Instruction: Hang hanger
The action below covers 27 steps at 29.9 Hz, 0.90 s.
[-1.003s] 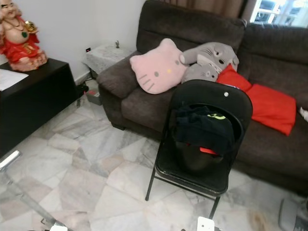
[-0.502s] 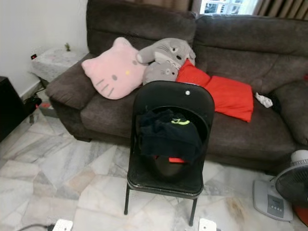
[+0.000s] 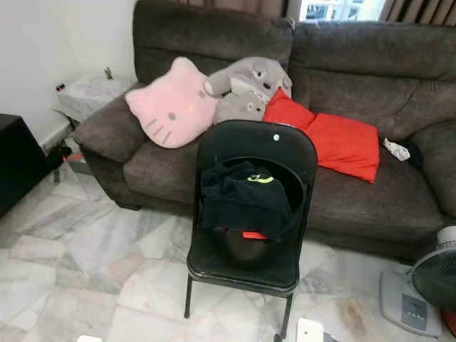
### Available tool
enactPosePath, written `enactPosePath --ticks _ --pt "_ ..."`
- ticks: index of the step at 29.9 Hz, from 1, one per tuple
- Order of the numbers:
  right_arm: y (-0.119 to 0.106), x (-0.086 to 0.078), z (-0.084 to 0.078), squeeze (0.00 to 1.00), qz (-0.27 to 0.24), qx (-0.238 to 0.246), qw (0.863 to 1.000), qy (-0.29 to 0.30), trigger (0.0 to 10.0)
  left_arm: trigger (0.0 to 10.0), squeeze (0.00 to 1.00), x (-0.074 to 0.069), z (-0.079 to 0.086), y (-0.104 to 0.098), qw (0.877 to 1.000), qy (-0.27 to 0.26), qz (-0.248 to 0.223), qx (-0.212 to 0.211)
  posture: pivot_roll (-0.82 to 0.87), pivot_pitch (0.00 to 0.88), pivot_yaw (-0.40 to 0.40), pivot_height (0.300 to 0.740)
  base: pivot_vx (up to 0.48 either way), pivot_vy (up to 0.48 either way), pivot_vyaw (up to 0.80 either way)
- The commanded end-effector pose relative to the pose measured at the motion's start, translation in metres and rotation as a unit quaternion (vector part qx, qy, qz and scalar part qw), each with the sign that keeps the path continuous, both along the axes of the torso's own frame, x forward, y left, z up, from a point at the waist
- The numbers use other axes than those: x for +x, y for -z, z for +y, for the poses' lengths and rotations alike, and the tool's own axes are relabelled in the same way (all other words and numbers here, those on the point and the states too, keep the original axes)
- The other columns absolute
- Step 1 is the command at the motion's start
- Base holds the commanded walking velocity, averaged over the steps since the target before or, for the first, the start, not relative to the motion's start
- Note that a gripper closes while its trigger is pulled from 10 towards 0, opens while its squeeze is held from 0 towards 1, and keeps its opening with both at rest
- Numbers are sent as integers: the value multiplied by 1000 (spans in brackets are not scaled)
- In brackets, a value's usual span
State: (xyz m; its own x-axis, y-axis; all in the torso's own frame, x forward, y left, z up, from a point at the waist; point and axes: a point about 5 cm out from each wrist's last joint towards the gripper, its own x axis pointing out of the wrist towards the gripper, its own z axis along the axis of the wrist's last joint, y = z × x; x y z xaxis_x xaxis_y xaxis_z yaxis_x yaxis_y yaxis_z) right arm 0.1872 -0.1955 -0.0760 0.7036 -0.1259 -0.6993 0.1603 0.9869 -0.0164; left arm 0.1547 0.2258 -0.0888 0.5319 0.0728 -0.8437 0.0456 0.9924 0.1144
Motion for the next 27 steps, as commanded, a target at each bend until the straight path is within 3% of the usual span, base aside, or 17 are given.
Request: enactPosePath --ticks 1,5,13,15,16,18,27 --pt "-3 2 0 0 -18 -12 1000 -18 10000 10000 0 -7 4 2 1000 -4 10 3 -157 29 1 740 0 0 0" --pt "-9 8 1 0 -59 -28 997 -51 10000 10000 0 -10 4 3 1000 -3 13 5 -164 21 -7 740 0 0 0" --pt "-12 9 1 0 -76 -32 995 -53 10000 10000 0 -12 3 4 1000 -1 15 6 -162 9 -13 740 0 0 0" --pt "-55 58 13 0 -221 -59 971 -71 10000 10000 0 -13 4 4 1000 -1 17 7 -157 0 -15 740 0 0 0" --pt "-55 58 13 0 -221 -59 971 -71 10000 10000 0 -13 4 4 1000 -1 17 7 -157 0 -15 740 0 0 0" --pt "-80 74 18 0 -296 -71 950 -71 10000 10000 0 -12 3 4 1000 1 18 9 -159 0 -14 740 0 0 0" --pt "-92 72 13 0 -344 -79 934 -50 10000 10000 0 -1 -5 2 1000 11 13 10 -165 0 -13 740 0 0 0"
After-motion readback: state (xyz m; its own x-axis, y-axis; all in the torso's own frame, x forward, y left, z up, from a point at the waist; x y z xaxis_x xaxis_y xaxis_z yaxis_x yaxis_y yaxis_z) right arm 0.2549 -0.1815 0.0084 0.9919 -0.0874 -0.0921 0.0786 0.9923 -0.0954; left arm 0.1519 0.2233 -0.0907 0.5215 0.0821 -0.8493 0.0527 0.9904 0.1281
